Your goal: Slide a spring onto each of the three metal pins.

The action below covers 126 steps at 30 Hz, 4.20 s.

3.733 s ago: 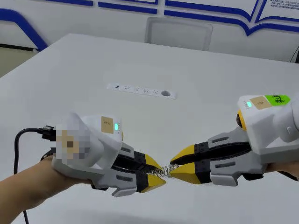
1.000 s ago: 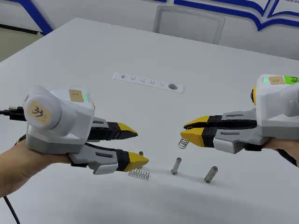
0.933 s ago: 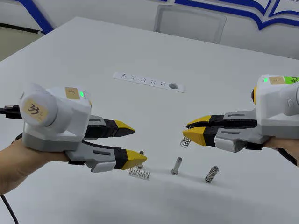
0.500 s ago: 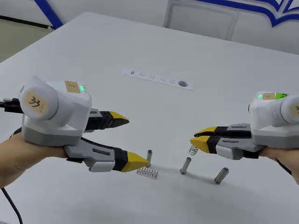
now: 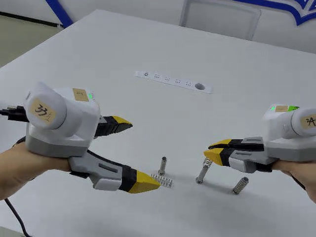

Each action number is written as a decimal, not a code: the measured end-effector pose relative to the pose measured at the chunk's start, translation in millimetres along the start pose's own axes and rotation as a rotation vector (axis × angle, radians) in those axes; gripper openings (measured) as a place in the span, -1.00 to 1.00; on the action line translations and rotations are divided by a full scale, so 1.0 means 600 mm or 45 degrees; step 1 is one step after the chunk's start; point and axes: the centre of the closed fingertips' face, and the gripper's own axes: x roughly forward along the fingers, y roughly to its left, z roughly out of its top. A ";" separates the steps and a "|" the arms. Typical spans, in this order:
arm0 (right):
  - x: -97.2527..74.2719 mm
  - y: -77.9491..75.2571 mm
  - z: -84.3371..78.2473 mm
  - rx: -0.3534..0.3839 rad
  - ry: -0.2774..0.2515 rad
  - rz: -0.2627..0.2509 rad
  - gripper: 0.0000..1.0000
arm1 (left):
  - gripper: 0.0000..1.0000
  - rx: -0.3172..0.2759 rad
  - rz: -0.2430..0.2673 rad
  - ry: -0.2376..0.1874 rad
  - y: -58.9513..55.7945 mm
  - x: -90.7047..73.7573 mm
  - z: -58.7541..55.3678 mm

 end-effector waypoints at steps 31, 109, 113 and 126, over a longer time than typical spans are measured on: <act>0.045 0.000 -0.072 -0.059 0.098 -0.022 -0.77 | 0.73 -0.071 -0.024 -0.018 -0.009 -0.001 -0.006; 0.151 0.099 -0.103 -0.227 0.300 0.128 -0.75 | 0.67 -0.151 -0.051 0.030 -0.003 0.004 -0.045; 0.149 0.103 -0.104 -0.262 0.310 0.131 -0.78 | 0.67 -0.162 -0.050 0.022 0.001 0.009 -0.043; 0.097 0.116 -0.053 -0.279 0.255 0.156 -0.79 | 0.43 -0.103 -0.046 0.030 -0.002 0.018 -0.035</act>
